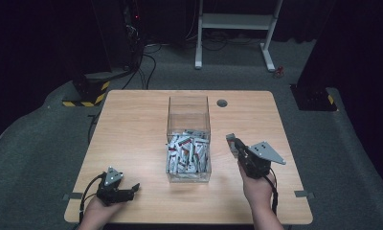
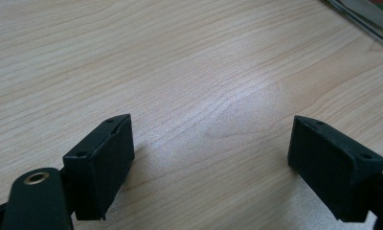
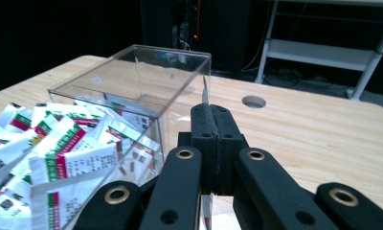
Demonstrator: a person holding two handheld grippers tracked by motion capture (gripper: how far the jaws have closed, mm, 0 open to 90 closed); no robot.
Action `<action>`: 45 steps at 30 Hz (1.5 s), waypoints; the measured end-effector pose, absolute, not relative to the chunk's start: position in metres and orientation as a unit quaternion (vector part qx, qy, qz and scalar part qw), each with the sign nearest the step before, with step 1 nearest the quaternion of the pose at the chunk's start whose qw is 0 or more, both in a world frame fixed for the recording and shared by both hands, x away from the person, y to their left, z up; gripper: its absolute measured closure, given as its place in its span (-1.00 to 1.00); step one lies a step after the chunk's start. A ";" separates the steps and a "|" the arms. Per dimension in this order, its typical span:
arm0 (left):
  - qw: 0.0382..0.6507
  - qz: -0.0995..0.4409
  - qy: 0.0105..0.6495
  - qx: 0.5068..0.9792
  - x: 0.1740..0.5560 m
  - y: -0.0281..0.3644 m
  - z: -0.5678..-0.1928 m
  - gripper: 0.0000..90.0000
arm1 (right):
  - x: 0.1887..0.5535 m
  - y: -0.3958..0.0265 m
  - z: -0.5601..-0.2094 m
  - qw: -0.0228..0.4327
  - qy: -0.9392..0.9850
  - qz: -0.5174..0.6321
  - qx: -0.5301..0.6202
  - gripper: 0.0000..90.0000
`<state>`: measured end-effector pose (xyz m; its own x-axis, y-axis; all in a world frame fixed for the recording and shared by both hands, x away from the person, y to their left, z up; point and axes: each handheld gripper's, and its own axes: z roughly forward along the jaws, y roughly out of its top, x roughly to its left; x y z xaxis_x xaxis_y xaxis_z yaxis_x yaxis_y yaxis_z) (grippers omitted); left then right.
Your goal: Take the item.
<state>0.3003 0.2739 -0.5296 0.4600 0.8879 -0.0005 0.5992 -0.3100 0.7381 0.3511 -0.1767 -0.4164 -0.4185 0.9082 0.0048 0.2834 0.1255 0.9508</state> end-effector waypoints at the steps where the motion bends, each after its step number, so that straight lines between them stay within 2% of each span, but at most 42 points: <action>1: 0.345 0.209 0.476 0.782 0.300 0.274 -0.530 -0.64 | 0.352 -0.178 -0.418 0.313 0.681 0.494 0.440 1.00; 45: 0.345 0.209 0.475 0.782 0.300 0.274 -0.530 -0.64 | 0.405 -0.186 -0.478 0.284 0.697 0.415 0.511 1.00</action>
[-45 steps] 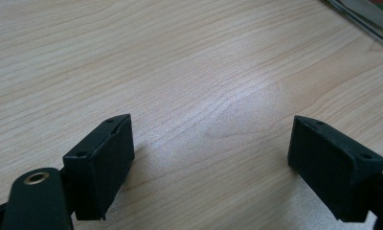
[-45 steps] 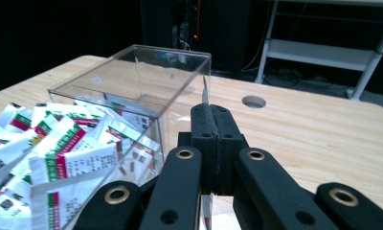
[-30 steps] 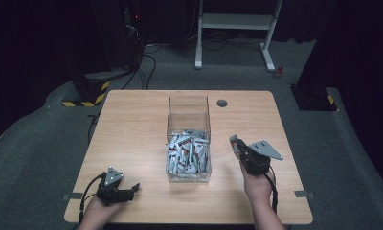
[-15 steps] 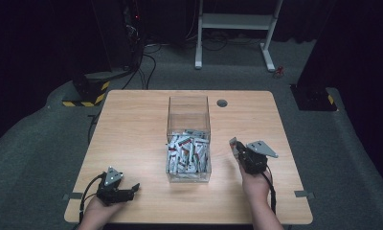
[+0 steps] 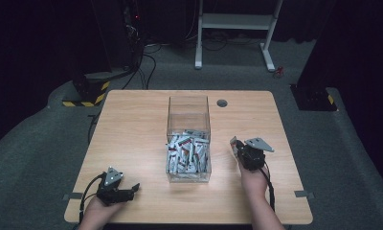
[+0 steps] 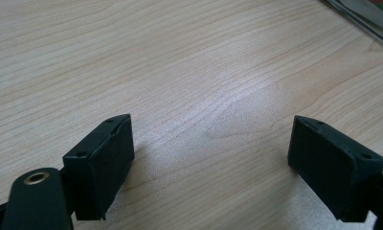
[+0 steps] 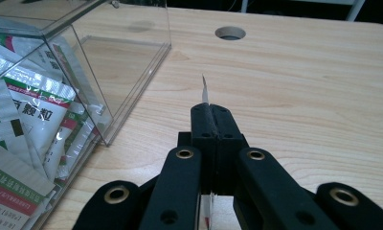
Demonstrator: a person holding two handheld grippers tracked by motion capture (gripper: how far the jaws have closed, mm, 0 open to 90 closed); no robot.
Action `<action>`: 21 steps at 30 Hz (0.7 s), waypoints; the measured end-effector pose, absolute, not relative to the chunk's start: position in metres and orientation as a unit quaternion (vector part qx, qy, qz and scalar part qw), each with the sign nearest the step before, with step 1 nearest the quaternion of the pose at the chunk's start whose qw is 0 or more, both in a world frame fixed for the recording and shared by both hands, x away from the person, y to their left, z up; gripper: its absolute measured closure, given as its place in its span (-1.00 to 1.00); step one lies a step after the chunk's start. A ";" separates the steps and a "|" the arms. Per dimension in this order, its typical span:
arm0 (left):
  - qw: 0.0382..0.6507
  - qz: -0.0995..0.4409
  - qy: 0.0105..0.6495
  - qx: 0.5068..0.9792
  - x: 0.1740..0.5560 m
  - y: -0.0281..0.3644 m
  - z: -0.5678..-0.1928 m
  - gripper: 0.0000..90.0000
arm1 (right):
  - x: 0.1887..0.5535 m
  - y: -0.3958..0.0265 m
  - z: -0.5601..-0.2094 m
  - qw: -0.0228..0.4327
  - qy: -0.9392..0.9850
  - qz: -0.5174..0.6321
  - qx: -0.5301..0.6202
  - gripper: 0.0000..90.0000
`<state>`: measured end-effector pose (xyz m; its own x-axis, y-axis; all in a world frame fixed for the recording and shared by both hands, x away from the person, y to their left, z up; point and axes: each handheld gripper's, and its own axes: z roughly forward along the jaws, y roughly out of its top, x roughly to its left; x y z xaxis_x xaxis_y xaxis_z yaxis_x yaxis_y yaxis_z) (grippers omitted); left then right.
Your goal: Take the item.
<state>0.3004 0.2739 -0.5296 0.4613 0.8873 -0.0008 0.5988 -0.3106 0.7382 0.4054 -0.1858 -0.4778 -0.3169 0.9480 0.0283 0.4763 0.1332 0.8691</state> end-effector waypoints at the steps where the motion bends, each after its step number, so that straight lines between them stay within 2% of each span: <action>1: 0.345 0.209 0.475 0.782 0.300 0.274 -0.530 -0.64 | 0.406 -0.185 -0.479 0.282 0.697 0.414 0.513 1.00; 17: 0.345 0.209 0.475 0.782 0.300 0.274 -0.530 -0.64 | 0.418 -0.190 -0.484 0.297 0.697 0.395 0.519 0.98; 21: 0.345 0.209 0.475 0.782 0.300 0.274 -0.530 -0.64 | 0.421 -0.193 -0.485 0.298 0.699 0.388 0.522 0.88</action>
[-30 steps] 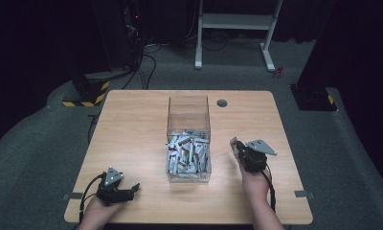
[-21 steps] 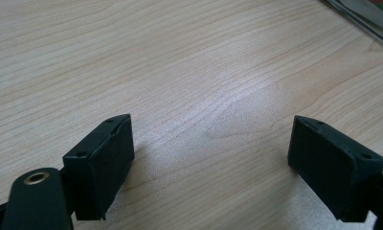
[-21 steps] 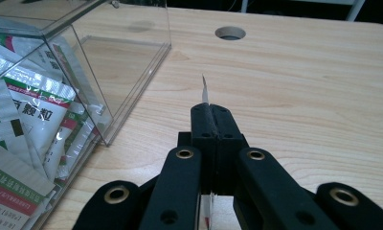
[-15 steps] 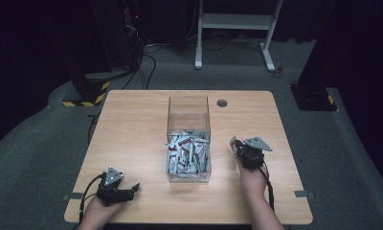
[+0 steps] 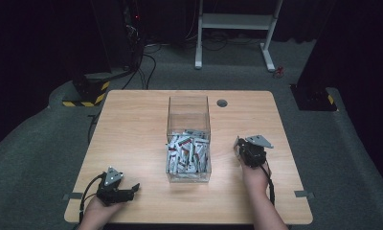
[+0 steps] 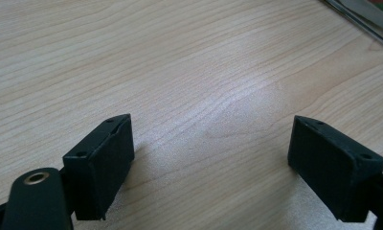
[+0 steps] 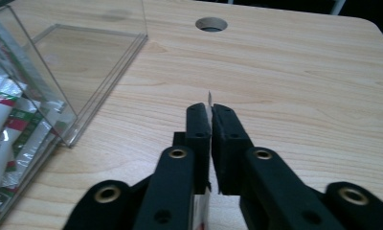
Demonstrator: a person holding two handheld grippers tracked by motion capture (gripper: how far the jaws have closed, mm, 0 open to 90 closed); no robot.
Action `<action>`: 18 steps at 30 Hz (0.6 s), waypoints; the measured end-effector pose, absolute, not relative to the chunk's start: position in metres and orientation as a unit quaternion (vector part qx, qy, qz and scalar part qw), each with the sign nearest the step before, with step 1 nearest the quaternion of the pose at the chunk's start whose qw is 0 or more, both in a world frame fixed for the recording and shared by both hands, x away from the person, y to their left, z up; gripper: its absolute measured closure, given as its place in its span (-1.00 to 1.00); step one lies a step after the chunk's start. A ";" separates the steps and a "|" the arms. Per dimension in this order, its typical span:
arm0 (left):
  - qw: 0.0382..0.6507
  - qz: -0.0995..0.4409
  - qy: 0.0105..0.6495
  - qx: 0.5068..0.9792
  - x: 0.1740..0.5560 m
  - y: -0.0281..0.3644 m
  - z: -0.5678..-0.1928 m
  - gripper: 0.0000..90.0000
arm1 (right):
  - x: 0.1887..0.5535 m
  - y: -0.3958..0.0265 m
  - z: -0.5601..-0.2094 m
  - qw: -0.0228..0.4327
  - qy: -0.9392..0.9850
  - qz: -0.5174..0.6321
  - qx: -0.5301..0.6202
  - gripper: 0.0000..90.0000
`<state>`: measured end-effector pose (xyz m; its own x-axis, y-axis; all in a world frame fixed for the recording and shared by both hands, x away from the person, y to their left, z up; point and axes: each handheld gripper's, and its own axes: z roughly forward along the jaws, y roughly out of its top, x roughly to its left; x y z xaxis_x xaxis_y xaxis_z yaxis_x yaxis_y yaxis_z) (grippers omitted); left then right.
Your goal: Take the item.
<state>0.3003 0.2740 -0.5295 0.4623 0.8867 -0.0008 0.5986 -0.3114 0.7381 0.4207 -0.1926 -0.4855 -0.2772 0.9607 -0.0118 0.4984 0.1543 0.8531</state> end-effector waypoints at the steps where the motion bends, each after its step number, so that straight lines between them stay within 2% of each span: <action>1: 0.345 0.209 0.475 0.782 0.300 0.274 -0.530 -0.64 | 0.421 -0.193 -0.486 0.300 0.698 0.387 0.523 0.85; 6: 0.345 0.209 0.475 0.782 0.300 0.274 -0.530 -0.64 | 0.420 -0.196 -0.483 0.306 0.695 0.381 0.527 0.70; 18: 0.345 0.209 0.474 0.783 0.300 0.274 -0.530 -0.64 | 0.413 -0.207 -0.477 0.309 0.692 0.383 0.528 0.59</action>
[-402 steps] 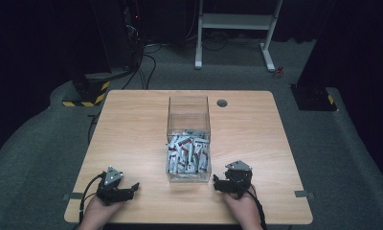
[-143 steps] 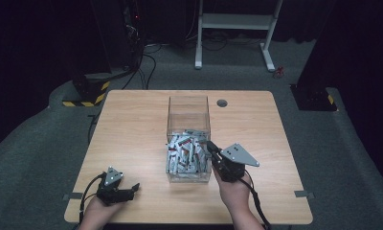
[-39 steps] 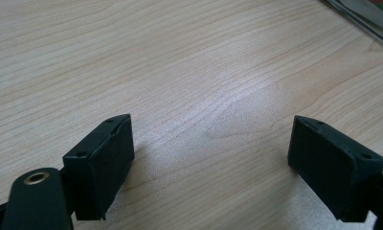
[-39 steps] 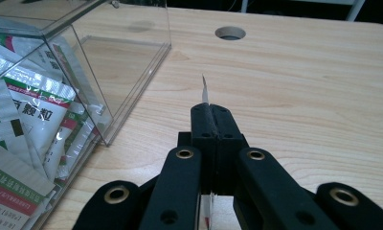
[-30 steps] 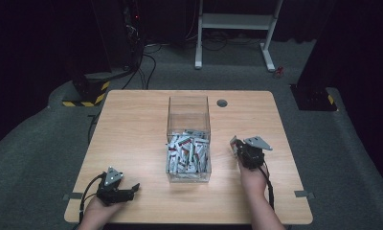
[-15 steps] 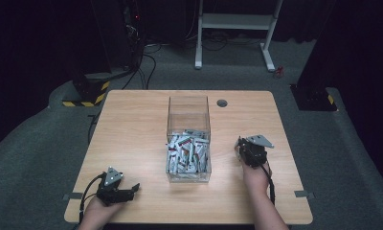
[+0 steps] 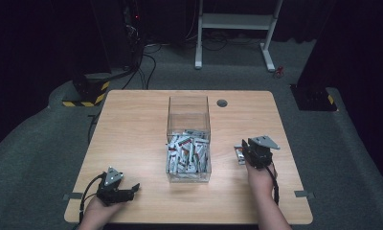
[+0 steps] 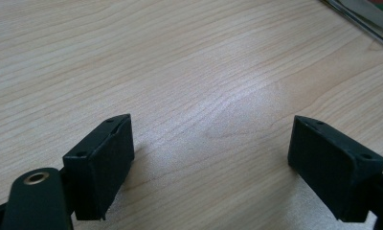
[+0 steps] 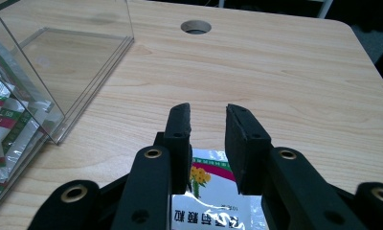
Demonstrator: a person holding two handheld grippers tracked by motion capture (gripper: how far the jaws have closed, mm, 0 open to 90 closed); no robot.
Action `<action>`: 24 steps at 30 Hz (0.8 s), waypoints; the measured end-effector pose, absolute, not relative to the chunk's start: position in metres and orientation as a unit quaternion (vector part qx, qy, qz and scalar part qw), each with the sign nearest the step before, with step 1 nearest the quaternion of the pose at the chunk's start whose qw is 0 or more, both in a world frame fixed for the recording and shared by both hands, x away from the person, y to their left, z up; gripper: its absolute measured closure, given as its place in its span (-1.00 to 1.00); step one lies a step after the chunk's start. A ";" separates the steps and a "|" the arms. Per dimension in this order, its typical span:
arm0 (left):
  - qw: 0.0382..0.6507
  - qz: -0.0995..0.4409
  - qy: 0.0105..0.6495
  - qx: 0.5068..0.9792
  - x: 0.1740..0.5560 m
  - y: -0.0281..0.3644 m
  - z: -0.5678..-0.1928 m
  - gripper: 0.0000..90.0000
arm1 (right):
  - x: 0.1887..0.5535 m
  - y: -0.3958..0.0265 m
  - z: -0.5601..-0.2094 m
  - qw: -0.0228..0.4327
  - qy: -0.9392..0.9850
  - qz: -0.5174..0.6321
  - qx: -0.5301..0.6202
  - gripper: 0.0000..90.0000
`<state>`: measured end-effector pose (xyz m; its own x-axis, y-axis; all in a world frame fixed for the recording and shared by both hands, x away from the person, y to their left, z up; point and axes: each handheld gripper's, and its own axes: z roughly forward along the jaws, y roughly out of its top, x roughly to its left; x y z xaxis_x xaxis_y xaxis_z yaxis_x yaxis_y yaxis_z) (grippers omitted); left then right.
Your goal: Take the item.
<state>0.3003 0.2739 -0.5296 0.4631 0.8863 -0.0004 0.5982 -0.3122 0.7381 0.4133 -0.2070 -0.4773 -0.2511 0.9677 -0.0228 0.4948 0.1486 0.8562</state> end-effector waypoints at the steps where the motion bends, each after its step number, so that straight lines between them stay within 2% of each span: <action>1: 0.345 0.209 0.474 0.783 0.300 0.274 -0.530 -0.64 | 0.413 -0.207 -0.477 0.307 0.690 0.384 0.531 0.58; 17: 0.345 0.209 0.474 0.783 0.300 0.274 -0.530 -0.64 | 0.392 -0.199 -0.468 0.290 0.700 0.407 0.510 0.39; 24: 0.345 0.208 0.474 0.783 0.300 0.274 -0.530 -0.64 | 0.377 -0.189 -0.466 0.282 0.708 0.417 0.495 0.24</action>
<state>0.3002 0.2738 -0.5296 0.4643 0.8857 -0.0018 0.5983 -0.3121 0.7380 0.3770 -0.1889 -0.4660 -0.3508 0.9364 0.0125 0.4656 0.1628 0.8699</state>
